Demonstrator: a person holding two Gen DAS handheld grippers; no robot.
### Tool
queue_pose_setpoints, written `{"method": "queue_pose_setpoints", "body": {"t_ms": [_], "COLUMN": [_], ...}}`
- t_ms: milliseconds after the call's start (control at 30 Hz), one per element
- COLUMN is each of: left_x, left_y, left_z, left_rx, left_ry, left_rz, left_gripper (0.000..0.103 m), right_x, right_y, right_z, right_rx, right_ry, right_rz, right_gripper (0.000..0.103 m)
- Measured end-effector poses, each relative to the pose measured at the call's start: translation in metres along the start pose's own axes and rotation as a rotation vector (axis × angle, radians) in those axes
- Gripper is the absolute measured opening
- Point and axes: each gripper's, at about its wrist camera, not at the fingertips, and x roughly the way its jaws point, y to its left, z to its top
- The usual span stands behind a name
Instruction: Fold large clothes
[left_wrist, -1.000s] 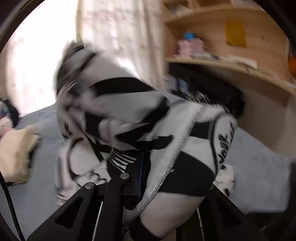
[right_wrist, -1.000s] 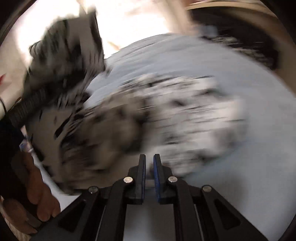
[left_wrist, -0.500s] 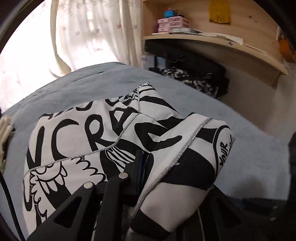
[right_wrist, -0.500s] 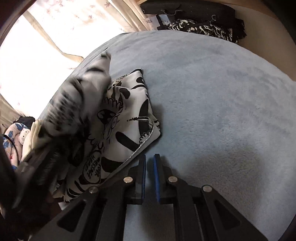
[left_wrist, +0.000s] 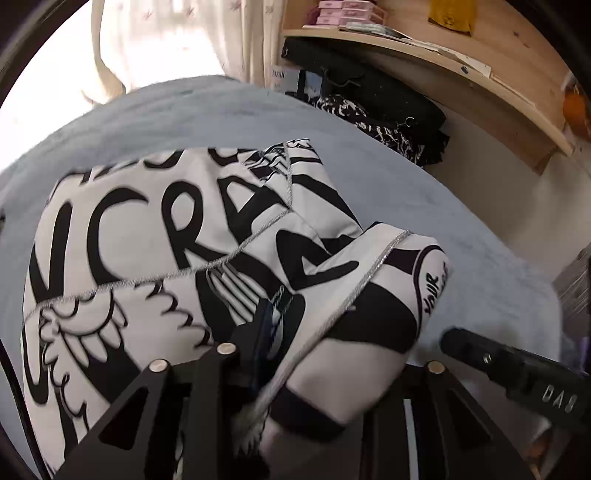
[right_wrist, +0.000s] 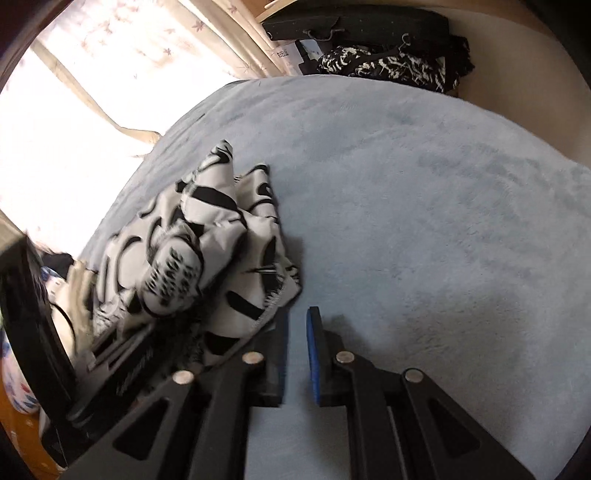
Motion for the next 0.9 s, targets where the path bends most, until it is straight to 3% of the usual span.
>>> {"method": "queue_pose_setpoints", "body": {"t_ms": [33,100,267,467,533,600,633,733,800,833,900], "left_x": [0.0,0.003,-0.004,-0.021,-0.031,-0.045,-0.053,-0.082,-0.099,-0.102,-0.093], "left_y": [0.001,0.001,-0.009,-0.012,-0.01,-0.007,-0.004,0.019,0.043,0.057,0.082], "left_z": [-0.001,-0.002,-0.001,-0.017,-0.024,-0.029,-0.032,-0.036,-0.038,-0.038,-0.042], "left_rx": [-0.004,0.006,0.021,0.039,0.035,0.03,0.03,-0.019,-0.092,-0.133,-0.19], "left_ry": [0.018,0.047,0.055,0.046,0.045,0.036,0.031,-0.036,-0.086,-0.092,-0.056], "left_rz": [-0.003,0.0,0.022,0.005,-0.029,-0.044,-0.036,0.03,0.093,0.153,0.297], "left_gripper": [0.03,0.03,0.033,0.048,0.065,0.068,0.068,0.068,0.068,0.068,0.068], "right_x": [-0.003,-0.01,-0.014,0.021,0.036,0.049,0.053,0.044,0.021,0.016,0.033], "right_y": [0.001,0.003,0.013,0.03,0.037,0.043,0.045,0.053,0.062,0.062,0.047], "right_z": [0.001,0.003,0.013,0.032,0.037,0.038,0.038,0.042,0.042,0.042,0.041], "right_rx": [0.012,0.033,0.036,0.075,0.06,0.019,0.001,-0.078,-0.174,-0.211,-0.192], "right_ry": [-0.002,-0.015,-0.001,0.132,0.146,0.143,0.137,0.098,-0.003,-0.037,-0.001], "right_rz": [0.018,0.049,0.126,0.251,0.198,0.144,0.126,0.118,0.113,0.094,0.028], "right_gripper": [0.037,0.049,0.05,0.055,0.056,0.053,0.046,0.03,0.028,0.027,0.026]}}
